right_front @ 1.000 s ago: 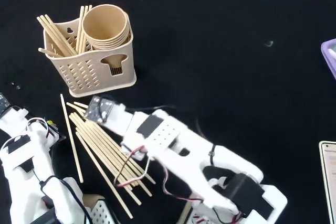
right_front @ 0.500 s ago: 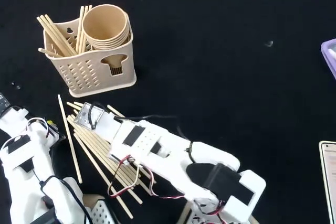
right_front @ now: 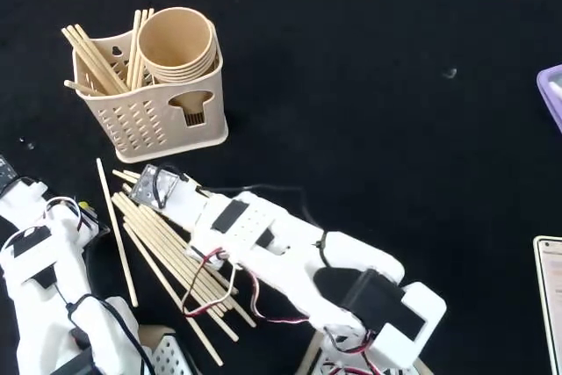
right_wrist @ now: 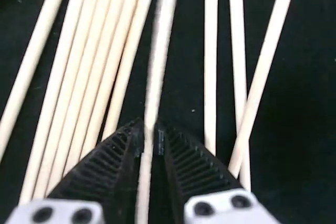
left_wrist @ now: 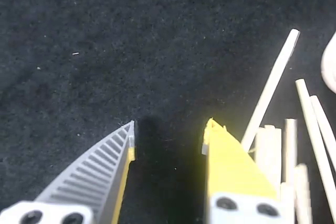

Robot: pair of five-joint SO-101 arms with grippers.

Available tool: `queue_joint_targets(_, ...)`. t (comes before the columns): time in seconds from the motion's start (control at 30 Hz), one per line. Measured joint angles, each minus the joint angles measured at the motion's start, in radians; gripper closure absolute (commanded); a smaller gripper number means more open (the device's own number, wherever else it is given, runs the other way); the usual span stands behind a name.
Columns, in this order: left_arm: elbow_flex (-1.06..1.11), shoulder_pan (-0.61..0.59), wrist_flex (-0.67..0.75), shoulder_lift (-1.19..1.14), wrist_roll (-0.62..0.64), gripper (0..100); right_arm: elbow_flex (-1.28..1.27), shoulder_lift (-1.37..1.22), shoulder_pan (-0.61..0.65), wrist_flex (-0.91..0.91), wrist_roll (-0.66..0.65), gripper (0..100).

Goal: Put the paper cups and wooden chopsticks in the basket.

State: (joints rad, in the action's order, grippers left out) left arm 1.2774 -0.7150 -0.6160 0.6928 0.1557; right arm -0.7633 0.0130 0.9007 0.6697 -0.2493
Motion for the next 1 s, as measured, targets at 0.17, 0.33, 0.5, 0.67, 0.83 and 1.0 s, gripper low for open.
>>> queue_joint_targets(0.17, 0.0, 0.0, 0.0, 0.0, 0.0, 78, 0.008, 0.055, -0.008, 0.055, 0.0, 90.5)
queue_joint_targets(0.33, 0.0, 0.0, 0.0, 0.0, 0.0, 78, -0.034, 0.17, -0.008, 0.069, -0.002, 74.0)
queue_joint_targets(0.5, 0.0, 0.0, 0.0, 0.0, 0.0, 78, -0.068, 0.206, -0.008, 0.071, 0.0, 61.6)
queue_joint_targets(0.67, 0.0, 0.0, 0.0, 0.0, 0.0, 78, -0.084, 0.204, 0.0, 0.071, 0.0, 60.6)
queue_joint_targets(0.83, 0.0, 0.0, 0.0, 0.0, 0.0, 78, -0.084, 0.143, 0.032, 0.018, 0.0, 60.6)
queue_joint_targets(1.0, 0.0, 0.0, 0.0, 0.0, 0.0, 78, -0.063, 0.034, -0.028, -0.015, -0.061, 60.9)
